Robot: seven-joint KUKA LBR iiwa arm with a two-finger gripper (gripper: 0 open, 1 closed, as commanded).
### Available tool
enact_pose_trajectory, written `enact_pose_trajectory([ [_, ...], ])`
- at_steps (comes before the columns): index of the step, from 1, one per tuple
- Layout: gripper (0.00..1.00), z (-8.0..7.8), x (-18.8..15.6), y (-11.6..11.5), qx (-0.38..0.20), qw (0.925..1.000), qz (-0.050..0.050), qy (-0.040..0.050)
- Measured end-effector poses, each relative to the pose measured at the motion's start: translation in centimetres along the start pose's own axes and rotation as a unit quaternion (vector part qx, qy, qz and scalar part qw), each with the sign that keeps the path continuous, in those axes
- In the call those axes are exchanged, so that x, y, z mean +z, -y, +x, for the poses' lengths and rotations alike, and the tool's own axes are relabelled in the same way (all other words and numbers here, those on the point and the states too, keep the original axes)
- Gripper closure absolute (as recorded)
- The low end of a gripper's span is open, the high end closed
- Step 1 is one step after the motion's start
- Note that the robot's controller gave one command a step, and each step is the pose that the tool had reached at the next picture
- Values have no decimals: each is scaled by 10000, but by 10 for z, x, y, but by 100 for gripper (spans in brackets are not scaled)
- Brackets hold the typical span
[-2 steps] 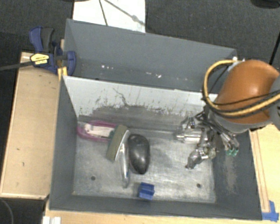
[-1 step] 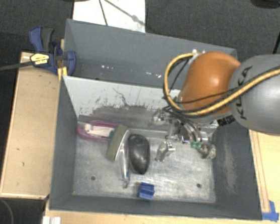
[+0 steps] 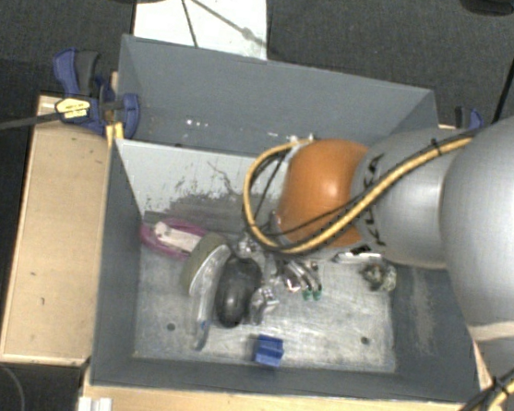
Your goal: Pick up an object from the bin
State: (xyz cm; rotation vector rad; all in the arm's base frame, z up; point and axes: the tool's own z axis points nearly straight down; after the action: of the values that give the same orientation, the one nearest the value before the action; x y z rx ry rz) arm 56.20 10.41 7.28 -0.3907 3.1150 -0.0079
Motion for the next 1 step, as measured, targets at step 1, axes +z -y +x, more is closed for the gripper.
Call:
enact_pose_trajectory([
  [1, 100, 0, -1, 1, 11, 10000, -5, 8],
])
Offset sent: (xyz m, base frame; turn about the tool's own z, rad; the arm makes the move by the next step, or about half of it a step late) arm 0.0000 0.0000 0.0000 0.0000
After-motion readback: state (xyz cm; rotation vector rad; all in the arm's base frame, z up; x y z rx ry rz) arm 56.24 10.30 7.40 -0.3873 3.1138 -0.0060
